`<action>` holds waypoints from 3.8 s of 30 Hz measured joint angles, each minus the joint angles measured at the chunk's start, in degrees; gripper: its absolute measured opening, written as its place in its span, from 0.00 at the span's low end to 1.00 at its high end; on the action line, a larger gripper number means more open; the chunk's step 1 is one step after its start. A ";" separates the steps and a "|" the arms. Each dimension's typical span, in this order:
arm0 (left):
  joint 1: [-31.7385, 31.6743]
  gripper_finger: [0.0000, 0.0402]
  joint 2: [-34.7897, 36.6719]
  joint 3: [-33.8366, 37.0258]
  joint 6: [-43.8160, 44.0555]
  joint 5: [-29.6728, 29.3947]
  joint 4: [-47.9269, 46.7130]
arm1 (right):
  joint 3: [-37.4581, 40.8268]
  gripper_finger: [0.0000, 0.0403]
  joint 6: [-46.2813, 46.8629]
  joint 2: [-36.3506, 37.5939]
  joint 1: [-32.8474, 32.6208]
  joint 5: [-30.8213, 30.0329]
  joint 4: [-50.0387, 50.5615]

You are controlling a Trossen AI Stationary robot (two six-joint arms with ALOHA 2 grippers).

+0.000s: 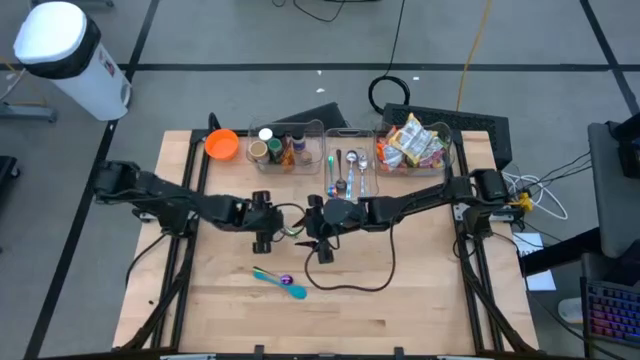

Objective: Pick & Place Food Item
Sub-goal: Put the top purple spoon into the center transparent bin

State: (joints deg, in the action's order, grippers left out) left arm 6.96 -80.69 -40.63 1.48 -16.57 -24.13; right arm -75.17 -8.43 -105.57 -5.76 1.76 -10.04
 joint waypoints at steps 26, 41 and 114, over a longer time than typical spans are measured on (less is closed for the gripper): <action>-13.99 0.03 -9.74 -0.25 -7.17 16.95 -3.72 | 0.21 0.52 1.69 3.53 -1.15 -0.12 12.83; -4.98 0.02 -1.59 0.10 4.23 6.42 5.25 | 2.83 0.52 13.76 18.11 -3.18 -16.15 34.99; 7.50 0.68 7.99 -0.17 -9.07 -14.74 47.88 | 34.48 0.00 16.55 21.72 12.93 -1.13 -46.04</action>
State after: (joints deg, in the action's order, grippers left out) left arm 14.46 -72.69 -40.80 -7.59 -31.31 23.75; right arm -40.69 8.12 -83.85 7.17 0.63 -56.08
